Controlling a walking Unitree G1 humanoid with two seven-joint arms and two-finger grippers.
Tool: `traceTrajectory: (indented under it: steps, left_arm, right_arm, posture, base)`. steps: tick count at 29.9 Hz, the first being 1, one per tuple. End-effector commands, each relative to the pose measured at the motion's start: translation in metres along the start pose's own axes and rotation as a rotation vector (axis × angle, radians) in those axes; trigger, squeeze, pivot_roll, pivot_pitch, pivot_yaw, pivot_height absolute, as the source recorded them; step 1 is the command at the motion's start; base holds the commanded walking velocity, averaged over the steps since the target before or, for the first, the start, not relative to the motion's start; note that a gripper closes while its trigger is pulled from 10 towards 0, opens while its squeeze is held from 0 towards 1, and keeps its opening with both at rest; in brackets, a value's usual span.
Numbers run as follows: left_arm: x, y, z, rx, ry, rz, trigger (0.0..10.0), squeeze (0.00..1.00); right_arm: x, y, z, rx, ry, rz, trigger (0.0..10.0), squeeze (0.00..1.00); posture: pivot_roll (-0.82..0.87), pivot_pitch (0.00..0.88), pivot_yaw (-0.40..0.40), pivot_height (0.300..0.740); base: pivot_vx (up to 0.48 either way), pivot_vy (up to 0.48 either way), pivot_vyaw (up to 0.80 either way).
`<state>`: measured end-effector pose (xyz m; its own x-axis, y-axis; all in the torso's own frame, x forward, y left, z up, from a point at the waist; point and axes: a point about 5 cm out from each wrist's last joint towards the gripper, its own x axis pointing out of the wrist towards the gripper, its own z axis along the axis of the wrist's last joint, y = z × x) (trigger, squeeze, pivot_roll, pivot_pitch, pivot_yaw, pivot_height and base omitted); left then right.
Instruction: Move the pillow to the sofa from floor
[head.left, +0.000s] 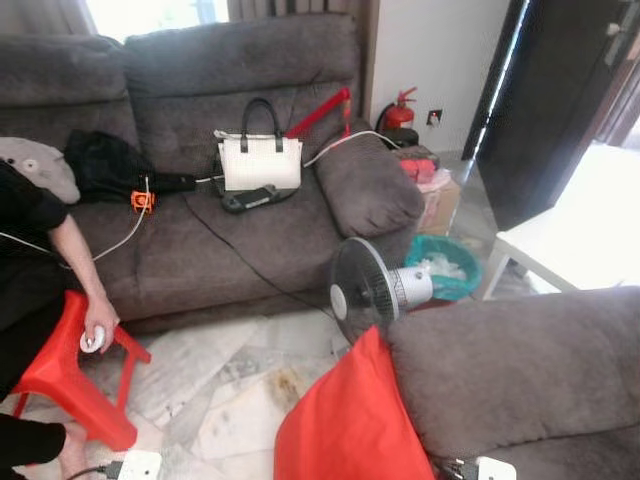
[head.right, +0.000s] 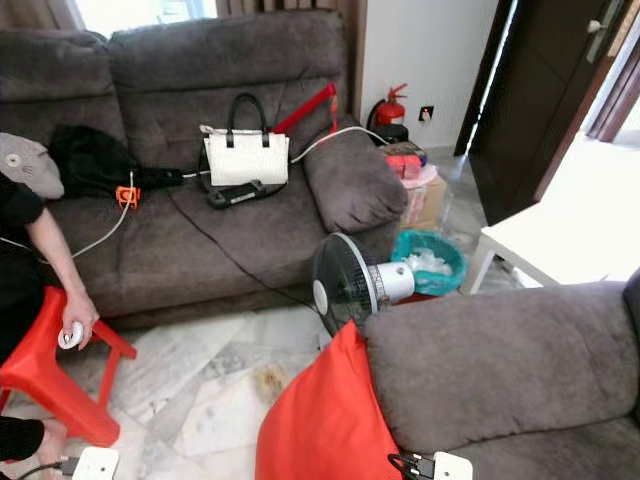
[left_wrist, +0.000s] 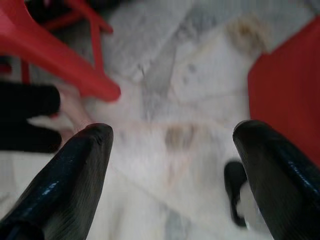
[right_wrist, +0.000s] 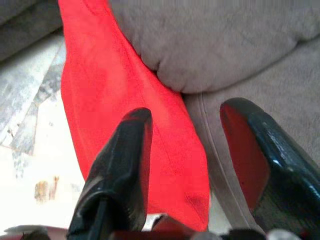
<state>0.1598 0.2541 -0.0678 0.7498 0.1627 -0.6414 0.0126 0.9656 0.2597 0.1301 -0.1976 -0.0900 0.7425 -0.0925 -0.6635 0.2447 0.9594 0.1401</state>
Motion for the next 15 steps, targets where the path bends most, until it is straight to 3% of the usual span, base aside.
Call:
traceTrajectory:
  steps: [1,5,8,14,15]
  left_arm:
    - [0.006,0.002,0.019,0.0,-0.083,-0.002,10.0,0.0]
    - [0.012,-0.001,0.039,0.014,-0.169,-0.02,10.0,0.0]
    - [0.013,-0.001,0.049,0.025,-0.226,-0.023,10.0,0.0]
    - [0.013,0.005,0.078,0.023,-0.412,0.005,10.0,0.0]
    - [0.011,0.01,0.099,0.014,-0.529,0.025,10.0,0.0]
  right_arm:
    - [0.001,0.0,0.005,0.016,-0.045,-0.003,10.0,0.0]
    - [-0.001,0.001,0.009,0.072,-0.106,-0.002,10.0,0.0]
    - [0.012,-0.003,0.065,0.051,-0.359,0.02,10.0,0.0]
    - [0.006,-0.001,0.101,0.036,-0.573,0.047,10.0,0.0]
    - [0.002,0.003,0.111,0.027,-0.636,0.058,10.0,0.0]
  posture:
    - [0.15,0.0,0.005,0.74]
    - [0.14,0.0,0.007,0.74]
    - [0.13,0.0,0.009,0.74]
    - [0.13,0.0,0.009,0.74]
    - [0.13,0.0,0.009,0.74]
  base:
    - [0.0,0.0,0.0]
    - [0.0,0.0,0.0]
    - [0.0,0.0,0.0]
    - [0.0,0.0,0.0]
    - [0.0,0.0,0.0]
